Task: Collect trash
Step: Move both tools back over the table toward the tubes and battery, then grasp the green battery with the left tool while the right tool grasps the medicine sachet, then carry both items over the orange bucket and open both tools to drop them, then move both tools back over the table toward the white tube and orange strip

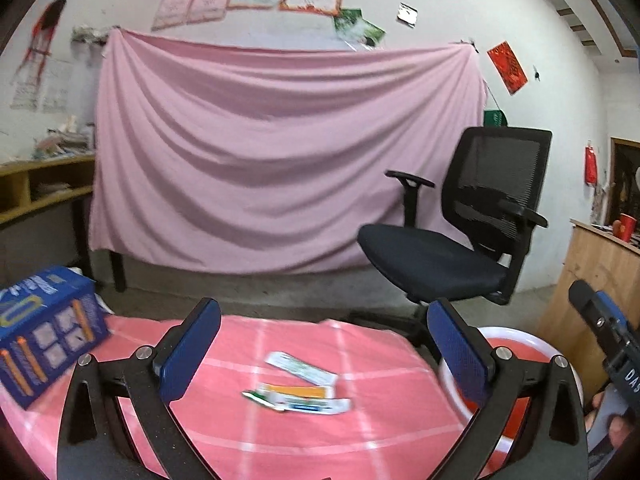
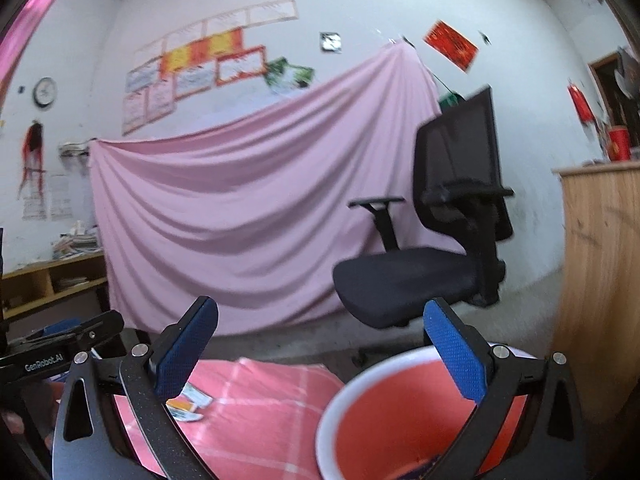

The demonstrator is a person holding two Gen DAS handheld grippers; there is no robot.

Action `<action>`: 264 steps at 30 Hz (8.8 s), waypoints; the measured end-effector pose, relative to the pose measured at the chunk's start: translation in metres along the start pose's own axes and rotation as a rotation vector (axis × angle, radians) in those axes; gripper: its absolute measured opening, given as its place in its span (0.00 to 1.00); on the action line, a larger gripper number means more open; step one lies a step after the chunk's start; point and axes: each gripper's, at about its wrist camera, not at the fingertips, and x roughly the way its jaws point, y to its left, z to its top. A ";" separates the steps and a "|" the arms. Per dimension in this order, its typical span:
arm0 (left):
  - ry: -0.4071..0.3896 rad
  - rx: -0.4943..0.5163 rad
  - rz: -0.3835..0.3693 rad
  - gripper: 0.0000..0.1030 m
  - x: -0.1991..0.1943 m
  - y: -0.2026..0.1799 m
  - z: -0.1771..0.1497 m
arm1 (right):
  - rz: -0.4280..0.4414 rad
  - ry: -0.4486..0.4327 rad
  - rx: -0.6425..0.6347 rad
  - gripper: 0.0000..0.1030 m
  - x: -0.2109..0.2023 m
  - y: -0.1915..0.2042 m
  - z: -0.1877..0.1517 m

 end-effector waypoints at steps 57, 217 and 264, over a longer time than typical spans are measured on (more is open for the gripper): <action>0.484 -0.020 0.172 0.90 0.055 0.132 -0.065 | 0.425 0.892 -0.349 0.30 0.148 0.134 -0.107; 0.338 0.092 -0.299 0.69 0.076 -0.095 -0.020 | -0.172 0.304 0.134 0.66 0.034 -0.086 -0.014; 0.088 -0.021 0.186 0.98 0.029 0.108 -0.027 | 0.172 0.264 -0.209 1.00 0.113 0.096 -0.038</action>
